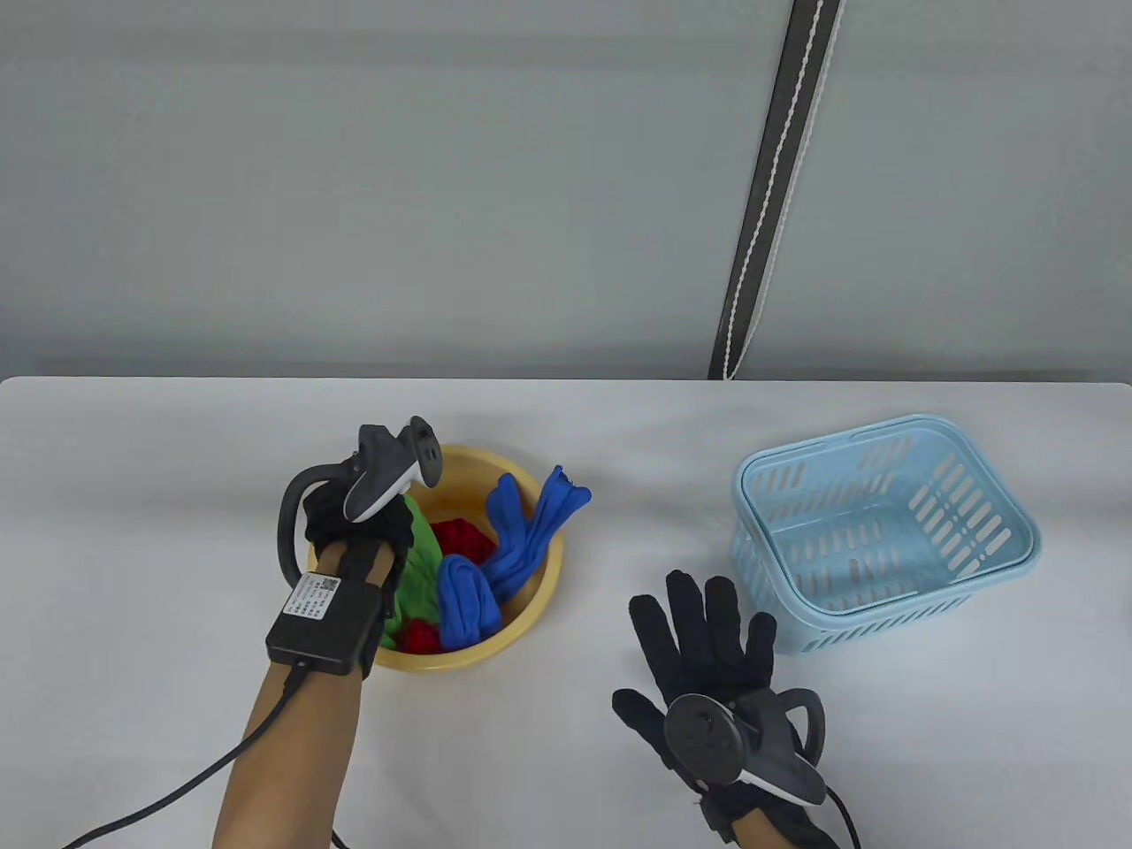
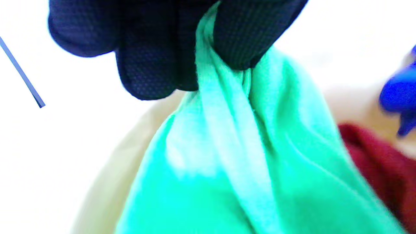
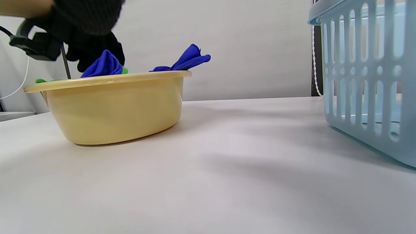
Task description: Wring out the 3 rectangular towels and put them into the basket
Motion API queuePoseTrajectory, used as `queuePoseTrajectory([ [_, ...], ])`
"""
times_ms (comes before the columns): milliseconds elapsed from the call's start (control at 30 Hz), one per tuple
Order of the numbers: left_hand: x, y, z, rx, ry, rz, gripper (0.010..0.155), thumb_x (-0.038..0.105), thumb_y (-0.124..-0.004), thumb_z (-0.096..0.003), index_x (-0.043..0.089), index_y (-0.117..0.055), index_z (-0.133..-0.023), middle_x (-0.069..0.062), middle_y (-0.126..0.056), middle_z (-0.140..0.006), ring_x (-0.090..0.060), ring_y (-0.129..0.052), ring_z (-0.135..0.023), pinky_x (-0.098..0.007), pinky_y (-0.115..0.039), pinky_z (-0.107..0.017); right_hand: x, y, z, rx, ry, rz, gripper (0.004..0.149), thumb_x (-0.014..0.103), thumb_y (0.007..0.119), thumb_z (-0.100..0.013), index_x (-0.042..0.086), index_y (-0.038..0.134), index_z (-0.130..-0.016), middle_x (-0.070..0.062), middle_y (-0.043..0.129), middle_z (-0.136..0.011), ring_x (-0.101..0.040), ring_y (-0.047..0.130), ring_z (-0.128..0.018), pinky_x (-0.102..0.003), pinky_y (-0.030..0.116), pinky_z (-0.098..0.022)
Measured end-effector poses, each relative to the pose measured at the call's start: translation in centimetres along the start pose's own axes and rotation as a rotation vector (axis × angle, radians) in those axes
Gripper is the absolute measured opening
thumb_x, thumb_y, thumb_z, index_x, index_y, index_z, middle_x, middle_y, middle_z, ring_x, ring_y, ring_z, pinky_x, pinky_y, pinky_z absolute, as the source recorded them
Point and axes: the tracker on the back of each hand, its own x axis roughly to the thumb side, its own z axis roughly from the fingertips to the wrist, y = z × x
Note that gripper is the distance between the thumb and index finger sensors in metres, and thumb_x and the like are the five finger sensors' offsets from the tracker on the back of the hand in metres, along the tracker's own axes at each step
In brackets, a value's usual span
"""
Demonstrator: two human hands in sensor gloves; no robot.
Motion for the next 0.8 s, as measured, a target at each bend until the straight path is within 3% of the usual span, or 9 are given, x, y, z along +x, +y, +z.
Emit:
queuePoseTrajectory([
  [333, -3.8, 6.6, 9.2, 0.341, -0.108, 0.199, 0.048, 0.039, -0.087, -0.0517, 0.028, -0.075, -0.098, -0.006, -0.102, -0.077, -0.028, -0.108, -0.057, -0.044, -0.091, -0.042, 0.4, -1.8, 0.5, -0.059, -0.023, -0.126, 0.094, 0.062, 0.07, -0.057, 0.028, 0.003, -0.115, -0.021, 0.009, -0.122, -0.05, 0.005, -0.11, -0.079, 0.016, -0.067],
  [600, -4.1, 9.0, 16.2, 0.587, -0.251, 0.334, 0.048, 0.039, -0.087, -0.0514, 0.028, -0.076, -0.097, -0.006, -0.103, -0.076, -0.028, -0.108, -0.056, -0.044, -0.091, -0.041, 2.3, -4.6, -0.5, -0.099, -0.083, -0.258, 0.094, 0.062, 0.069, -0.058, 0.027, 0.004, -0.116, -0.023, 0.014, -0.123, -0.052, 0.013, -0.112, -0.08, 0.023, -0.069],
  [800, -2.3, 8.9, 20.8, 0.694, -0.366, 0.414, 0.048, 0.04, -0.087, -0.0516, 0.028, -0.076, -0.097, -0.006, -0.103, -0.076, -0.028, -0.109, -0.056, -0.043, -0.092, -0.04, 3.5, -6.0, -2.9, -0.077, -0.132, -0.563, 0.096, 0.062, 0.07, -0.058, 0.023, 0.006, -0.118, -0.026, 0.02, -0.124, -0.056, 0.024, -0.113, -0.079, 0.035, -0.071],
])
